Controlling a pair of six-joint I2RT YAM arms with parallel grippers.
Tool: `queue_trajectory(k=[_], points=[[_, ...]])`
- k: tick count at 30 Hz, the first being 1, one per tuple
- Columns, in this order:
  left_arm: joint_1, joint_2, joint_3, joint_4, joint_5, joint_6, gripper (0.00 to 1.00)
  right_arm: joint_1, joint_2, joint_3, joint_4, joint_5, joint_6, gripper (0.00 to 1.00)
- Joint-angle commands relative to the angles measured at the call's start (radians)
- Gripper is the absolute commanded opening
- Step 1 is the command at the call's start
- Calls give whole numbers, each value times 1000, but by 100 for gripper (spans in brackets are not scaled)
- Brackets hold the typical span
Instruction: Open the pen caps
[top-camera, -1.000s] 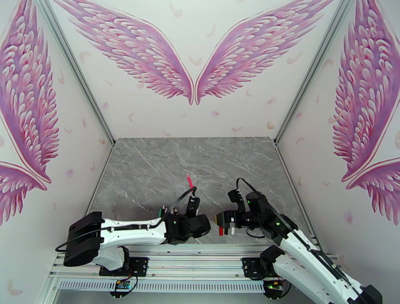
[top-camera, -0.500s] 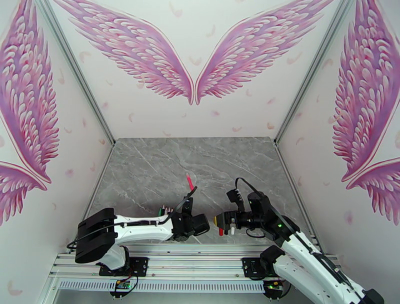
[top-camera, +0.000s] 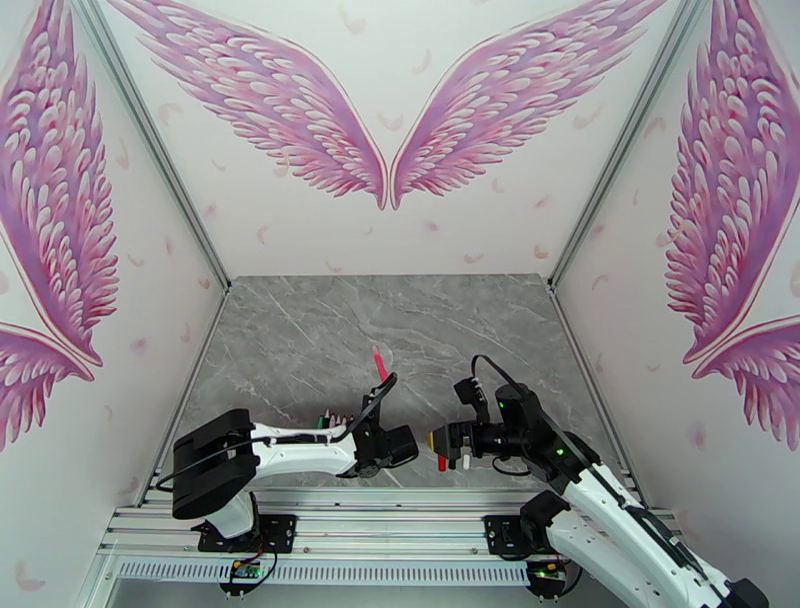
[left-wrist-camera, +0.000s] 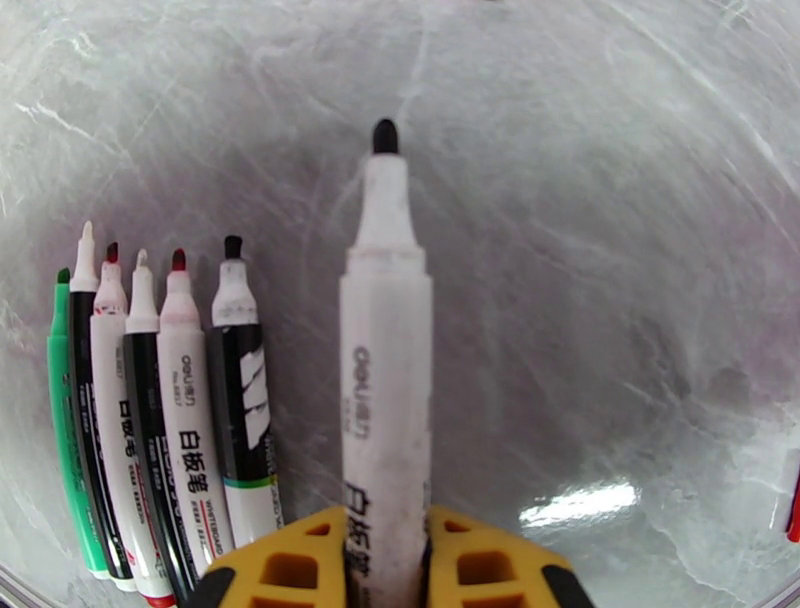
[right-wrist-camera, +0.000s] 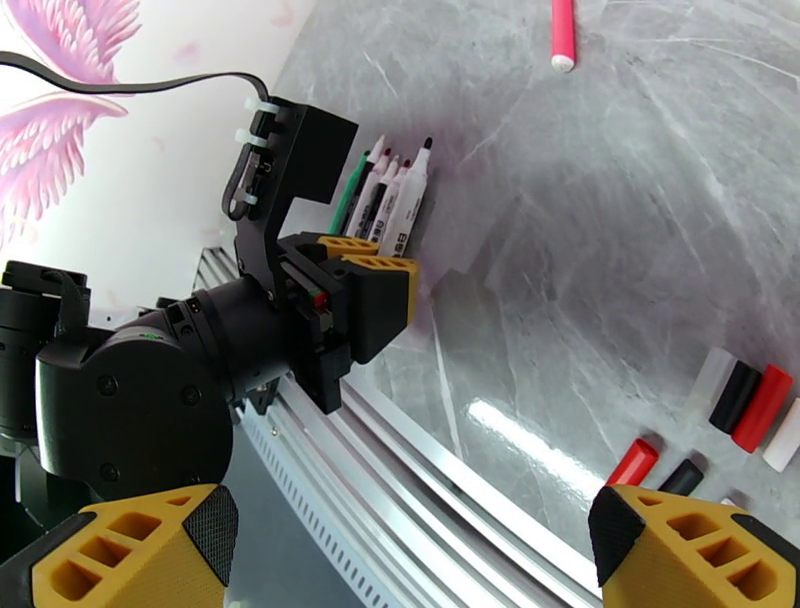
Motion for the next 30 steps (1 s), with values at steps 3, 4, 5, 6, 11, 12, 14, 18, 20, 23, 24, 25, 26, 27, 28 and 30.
queue_trajectory(k=[3, 4, 5, 6, 11, 12, 14, 18, 20, 23, 24, 25, 26, 27, 28, 30], points=[[4, 42, 44, -36, 5, -28, 5, 8, -21, 24, -11, 59, -17, 99], [5, 47, 46, -40, 5, -31, 6, 8, -23, 25, -12, 64, -17, 99], [5, 51, 48, -45, 6, -36, 7, 8, -25, 23, -12, 69, -18, 99], [7, 53, 50, -51, 5, -40, 7, 8, -27, 22, -14, 78, -17, 99], [13, 58, 40, -58, 6, -64, 9, 8, -43, 18, -13, 109, -14, 99], [13, 61, 40, -63, 2, -70, 9, 8, -44, 20, -14, 110, -14, 99], [16, 67, 42, -72, 2, -72, 9, 8, -48, 20, -14, 113, -14, 99], [20, 73, 47, -98, -7, -85, 9, 8, -55, 18, -15, 122, -14, 99], [21, 73, 47, -103, -11, -87, 10, 8, -61, 18, -16, 126, -12, 99], [23, 74, 47, -105, -14, -88, 10, 8, -64, 18, -17, 133, -13, 99], [24, 75, 48, -107, -14, -88, 11, 8, -63, 18, -16, 131, -13, 99], [25, 76, 50, -105, -14, -86, 12, 8, -63, 18, -17, 132, -14, 99], [25, 78, 52, -108, -13, -85, 13, 8, -63, 18, -17, 131, -13, 99], [24, 78, 53, -109, -15, -84, 14, 8, -63, 18, -17, 131, -13, 99], [25, 78, 55, -110, -15, -84, 15, 8, -63, 18, -17, 129, -13, 99], [24, 79, 56, -110, -16, -81, 18, 7, -62, 18, -17, 129, -13, 99]])
